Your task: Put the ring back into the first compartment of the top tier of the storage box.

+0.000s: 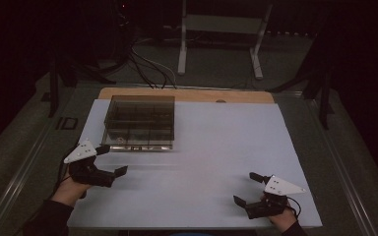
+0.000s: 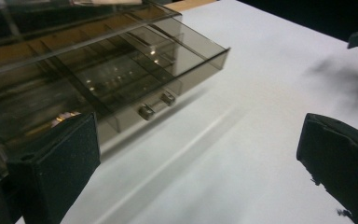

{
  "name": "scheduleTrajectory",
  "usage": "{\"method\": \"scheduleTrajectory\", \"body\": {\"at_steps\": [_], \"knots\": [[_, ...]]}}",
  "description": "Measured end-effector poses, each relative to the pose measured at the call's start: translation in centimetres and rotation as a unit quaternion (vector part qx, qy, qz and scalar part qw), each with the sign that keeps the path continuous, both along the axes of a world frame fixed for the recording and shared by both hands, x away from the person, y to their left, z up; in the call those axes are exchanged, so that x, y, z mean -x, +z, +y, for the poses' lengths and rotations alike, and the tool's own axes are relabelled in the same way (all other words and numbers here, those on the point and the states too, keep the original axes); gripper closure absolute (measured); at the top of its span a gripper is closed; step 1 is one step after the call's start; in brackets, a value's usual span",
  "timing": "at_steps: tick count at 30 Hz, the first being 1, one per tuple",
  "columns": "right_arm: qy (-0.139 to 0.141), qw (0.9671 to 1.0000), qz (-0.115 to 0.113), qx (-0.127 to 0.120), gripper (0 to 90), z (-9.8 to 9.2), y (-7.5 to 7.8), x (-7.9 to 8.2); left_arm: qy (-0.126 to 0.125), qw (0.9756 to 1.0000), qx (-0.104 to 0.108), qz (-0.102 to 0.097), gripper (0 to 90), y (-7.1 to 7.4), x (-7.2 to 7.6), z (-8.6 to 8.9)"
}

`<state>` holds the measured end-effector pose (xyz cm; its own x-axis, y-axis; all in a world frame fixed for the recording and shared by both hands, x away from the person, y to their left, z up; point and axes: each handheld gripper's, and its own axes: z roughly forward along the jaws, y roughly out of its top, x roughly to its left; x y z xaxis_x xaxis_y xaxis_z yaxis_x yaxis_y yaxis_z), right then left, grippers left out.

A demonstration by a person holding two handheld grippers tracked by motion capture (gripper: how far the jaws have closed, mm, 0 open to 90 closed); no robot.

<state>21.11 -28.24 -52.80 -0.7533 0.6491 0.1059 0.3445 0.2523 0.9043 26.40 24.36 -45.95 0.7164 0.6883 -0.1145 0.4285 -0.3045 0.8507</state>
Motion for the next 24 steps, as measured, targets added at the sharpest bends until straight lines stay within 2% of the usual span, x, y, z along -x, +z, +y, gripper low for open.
{"method": "scheduleTrajectory", "body": {"at_steps": [5, 8, 10, 14, 19, 24], "knots": [[-0.001, 1.0000, 0.000, 0.000, 0.0, 0.0, 0.0, 0.0, -0.005, 0.9999, 0.012, -0.002, 1.1, -1.1, 0.5, -0.6], [-0.001, 1.0000, 0.000, -0.001, 0.0, -0.1, 0.0, 0.0, -0.013, 0.9997, 0.021, 0.004, 1.1, -2.1, 0.9, -0.9], [-0.001, 1.0000, 0.000, -0.001, 0.0, 0.0, 0.0, 0.0, -0.020, 0.9996, 0.018, 0.002, 1.1, -2.7, 1.1, -1.0], [0.000, 1.0000, -0.001, 0.000, 0.0, -0.1, 0.0, 0.0, -0.031, 0.9994, 0.010, 0.014, 1.1, -3.8, 1.5, -1.4], [0.000, 1.0000, -0.002, 0.000, 0.0, -0.1, 0.0, 0.1, -0.038, 0.9988, 0.010, 0.028, 1.1, -5.4, 1.8, -1.3], [0.000, 1.0000, -0.003, 0.000, 0.0, -0.1, 0.1, 0.1, -0.041, 0.9983, -0.013, 0.038, 1.1, -6.5, 2.0, -1.2]]}}
